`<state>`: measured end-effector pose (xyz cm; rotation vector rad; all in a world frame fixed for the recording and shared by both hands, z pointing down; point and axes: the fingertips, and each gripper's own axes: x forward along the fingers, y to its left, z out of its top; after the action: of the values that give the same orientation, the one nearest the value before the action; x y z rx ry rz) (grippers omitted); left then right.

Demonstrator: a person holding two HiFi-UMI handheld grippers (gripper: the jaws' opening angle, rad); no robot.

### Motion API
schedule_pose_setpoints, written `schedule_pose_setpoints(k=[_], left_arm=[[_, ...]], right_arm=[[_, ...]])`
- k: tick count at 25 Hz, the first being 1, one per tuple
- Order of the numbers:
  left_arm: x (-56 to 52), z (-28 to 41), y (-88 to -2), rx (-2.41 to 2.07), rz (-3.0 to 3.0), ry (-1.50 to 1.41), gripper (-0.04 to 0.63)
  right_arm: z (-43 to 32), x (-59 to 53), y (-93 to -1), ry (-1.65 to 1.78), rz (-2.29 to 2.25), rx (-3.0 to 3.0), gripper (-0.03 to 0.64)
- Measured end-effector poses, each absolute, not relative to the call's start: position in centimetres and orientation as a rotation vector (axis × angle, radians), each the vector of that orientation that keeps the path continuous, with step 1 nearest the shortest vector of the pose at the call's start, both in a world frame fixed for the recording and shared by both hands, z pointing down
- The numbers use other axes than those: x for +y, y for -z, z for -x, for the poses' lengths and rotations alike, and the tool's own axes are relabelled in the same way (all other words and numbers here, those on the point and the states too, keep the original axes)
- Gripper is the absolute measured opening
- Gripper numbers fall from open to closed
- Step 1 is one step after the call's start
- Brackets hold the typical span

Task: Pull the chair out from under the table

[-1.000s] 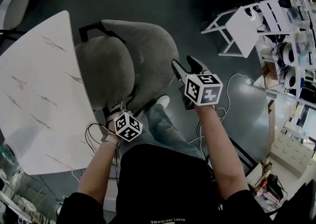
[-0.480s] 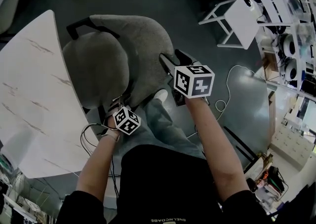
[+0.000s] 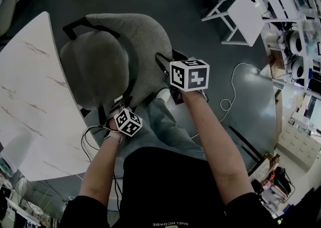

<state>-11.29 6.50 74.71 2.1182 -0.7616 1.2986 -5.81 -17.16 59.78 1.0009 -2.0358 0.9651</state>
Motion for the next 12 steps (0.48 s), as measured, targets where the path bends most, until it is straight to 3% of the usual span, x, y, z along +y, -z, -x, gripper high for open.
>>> schedule_pose_setpoints(k=[4, 5, 7, 12], left_arm=[[6.45, 11.12, -74.8, -0.754, -2.107, -1.305, 0.155], [6.46, 11.12, -74.9, -0.751, -2.103, -1.307, 0.156], [6.45, 11.05, -75.13, -0.741, -2.095, -1.309, 0.156], [6.5, 10.97, -75.37, -0.737, -2.096, -1.317, 0.155]], right_arm=[[5.74, -17.08, -60.45, -1.204, -1.0, -2.052, 0.242], [5.85, -17.01, -60.42, -1.211, -1.01, -2.058, 0.228], [6.08, -16.84, -60.16, -1.129, -1.036, -2.063, 0.132], [5.85, -16.69, -60.24, -1.121, -1.079, -2.066, 0.112]])
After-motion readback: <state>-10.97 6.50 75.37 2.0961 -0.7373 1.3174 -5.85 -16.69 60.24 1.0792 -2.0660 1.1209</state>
